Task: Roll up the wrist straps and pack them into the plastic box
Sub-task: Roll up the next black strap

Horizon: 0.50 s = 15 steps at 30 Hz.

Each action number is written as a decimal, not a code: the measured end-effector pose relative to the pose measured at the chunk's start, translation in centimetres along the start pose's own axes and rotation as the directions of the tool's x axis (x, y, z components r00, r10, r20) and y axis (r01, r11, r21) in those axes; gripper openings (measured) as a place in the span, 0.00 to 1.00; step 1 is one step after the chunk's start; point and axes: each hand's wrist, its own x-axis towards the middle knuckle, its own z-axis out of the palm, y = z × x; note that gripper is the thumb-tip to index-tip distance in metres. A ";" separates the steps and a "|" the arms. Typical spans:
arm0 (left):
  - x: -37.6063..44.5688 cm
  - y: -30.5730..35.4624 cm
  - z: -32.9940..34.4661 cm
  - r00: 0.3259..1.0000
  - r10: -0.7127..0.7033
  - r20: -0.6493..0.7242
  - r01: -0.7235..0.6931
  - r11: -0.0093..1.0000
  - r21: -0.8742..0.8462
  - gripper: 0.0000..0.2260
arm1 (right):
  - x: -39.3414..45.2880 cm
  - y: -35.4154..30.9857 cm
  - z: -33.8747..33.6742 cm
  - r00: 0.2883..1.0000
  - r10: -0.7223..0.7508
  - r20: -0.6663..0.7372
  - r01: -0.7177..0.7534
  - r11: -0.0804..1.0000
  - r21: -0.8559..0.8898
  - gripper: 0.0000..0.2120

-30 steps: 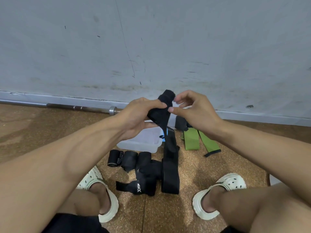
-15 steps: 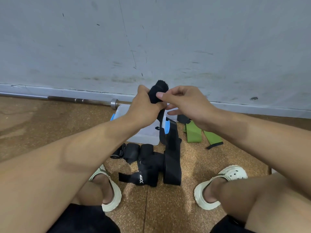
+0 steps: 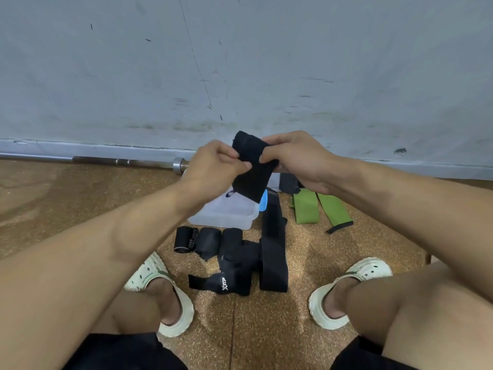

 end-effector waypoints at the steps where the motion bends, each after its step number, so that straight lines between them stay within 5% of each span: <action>1: 0.3 0.0 -0.6 1.000 -0.001 -0.021 0.000 1.000 -0.010 0.22 | 0.1 -0.1 -0.2 0.999 0.003 0.053 -0.005 1.000 0.030 0.11; 4: 1.0 -0.2 -1.8 0.994 0.035 0.105 -0.031 0.999 -0.035 0.31 | 0.3 -0.2 -0.2 0.989 0.003 0.149 -0.019 0.994 0.107 0.11; 9: 1.4 -1.0 -1.8 0.989 0.072 0.131 -0.078 0.996 0.035 0.17 | 0.9 0.3 0.4 0.990 0.030 0.138 -0.056 0.980 0.192 0.11; 12: 2.4 -2.1 -2.3 0.997 0.055 0.049 -0.062 0.986 0.154 0.16 | 1.7 1.6 1.7 0.998 0.058 0.007 -0.058 0.998 0.028 0.17; 15: 3.2 -3.6 -3.6 1.000 0.019 -0.007 -0.016 0.966 0.258 0.17 | 3.3 3.4 3.4 0.994 0.103 0.032 -0.093 0.969 -0.230 0.19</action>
